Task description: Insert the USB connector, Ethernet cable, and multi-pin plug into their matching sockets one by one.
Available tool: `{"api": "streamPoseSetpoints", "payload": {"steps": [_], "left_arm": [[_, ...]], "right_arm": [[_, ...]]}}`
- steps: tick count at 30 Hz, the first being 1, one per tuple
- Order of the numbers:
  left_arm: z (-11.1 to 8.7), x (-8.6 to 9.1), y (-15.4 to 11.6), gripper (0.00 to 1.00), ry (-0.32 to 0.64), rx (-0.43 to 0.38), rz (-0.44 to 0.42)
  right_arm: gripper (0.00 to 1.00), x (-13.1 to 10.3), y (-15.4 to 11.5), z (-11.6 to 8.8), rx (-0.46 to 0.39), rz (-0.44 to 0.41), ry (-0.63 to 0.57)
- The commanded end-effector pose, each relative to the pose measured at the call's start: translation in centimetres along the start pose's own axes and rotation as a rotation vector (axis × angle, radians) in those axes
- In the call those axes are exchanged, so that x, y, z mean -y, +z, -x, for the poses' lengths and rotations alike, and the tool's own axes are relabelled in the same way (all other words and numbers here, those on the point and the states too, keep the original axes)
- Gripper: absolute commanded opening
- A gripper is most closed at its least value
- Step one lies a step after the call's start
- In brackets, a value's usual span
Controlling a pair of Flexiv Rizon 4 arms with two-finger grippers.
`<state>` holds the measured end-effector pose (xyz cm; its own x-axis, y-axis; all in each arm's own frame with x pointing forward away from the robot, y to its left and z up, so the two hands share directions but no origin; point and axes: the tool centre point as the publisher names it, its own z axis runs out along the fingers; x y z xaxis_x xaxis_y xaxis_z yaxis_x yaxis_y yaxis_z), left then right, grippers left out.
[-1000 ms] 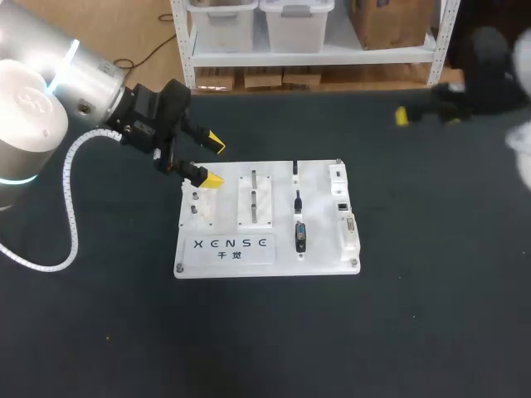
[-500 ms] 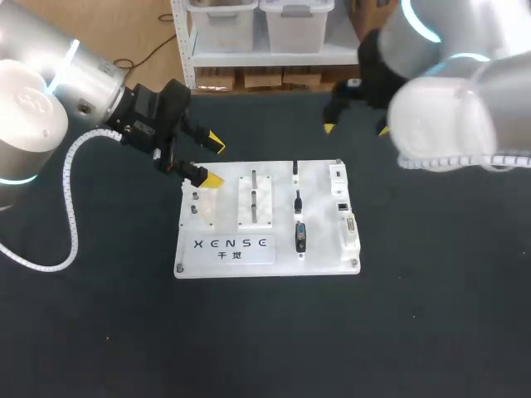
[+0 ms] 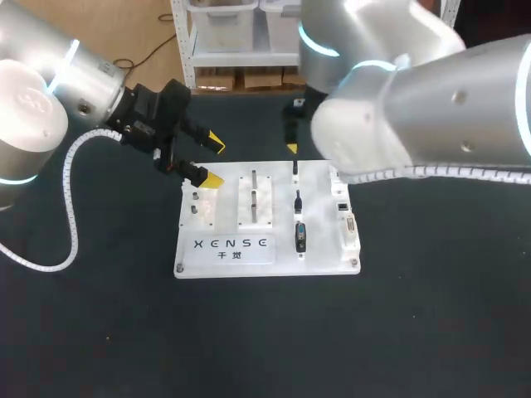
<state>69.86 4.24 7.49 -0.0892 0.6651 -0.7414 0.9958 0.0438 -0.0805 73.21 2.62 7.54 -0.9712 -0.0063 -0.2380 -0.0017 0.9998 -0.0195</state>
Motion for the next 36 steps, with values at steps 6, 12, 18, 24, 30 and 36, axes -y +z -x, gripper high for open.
{"api": "streamPoseSetpoints", "payload": {"steps": [6,12,18,24,30,36], "left_arm": [[0.0,-0.1,0.1,1.00,0.000,-0.003,-0.003],[0.0,-0.1,0.1,1.00,0.000,-0.003,-0.003],[0.0,-0.1,0.1,1.00,0.000,-0.003,-0.003],[0.0,-0.1,0.1,1.00,0.000,-0.003,-0.003],[0.0,-0.1,0.1,1.00,0.000,-0.003,-0.003],[0.0,-0.1,0.1,1.00,0.000,-0.003,-0.003]], "right_arm": [[1.00,-1.6,1.6,-0.6,-0.015,-0.042,-0.016],[1.00,-2.0,1.2,-0.7,0.015,-0.011,-0.006],[1.00,-2.0,1.2,-0.7,0.015,-0.011,-0.006],[1.00,-2.0,1.2,-0.7,0.015,-0.011,-0.006],[1.00,-2.0,1.2,-0.7,0.015,-0.011,-0.006],[1.00,-2.0,1.2,-0.7,0.015,-0.011,-0.006]]}}
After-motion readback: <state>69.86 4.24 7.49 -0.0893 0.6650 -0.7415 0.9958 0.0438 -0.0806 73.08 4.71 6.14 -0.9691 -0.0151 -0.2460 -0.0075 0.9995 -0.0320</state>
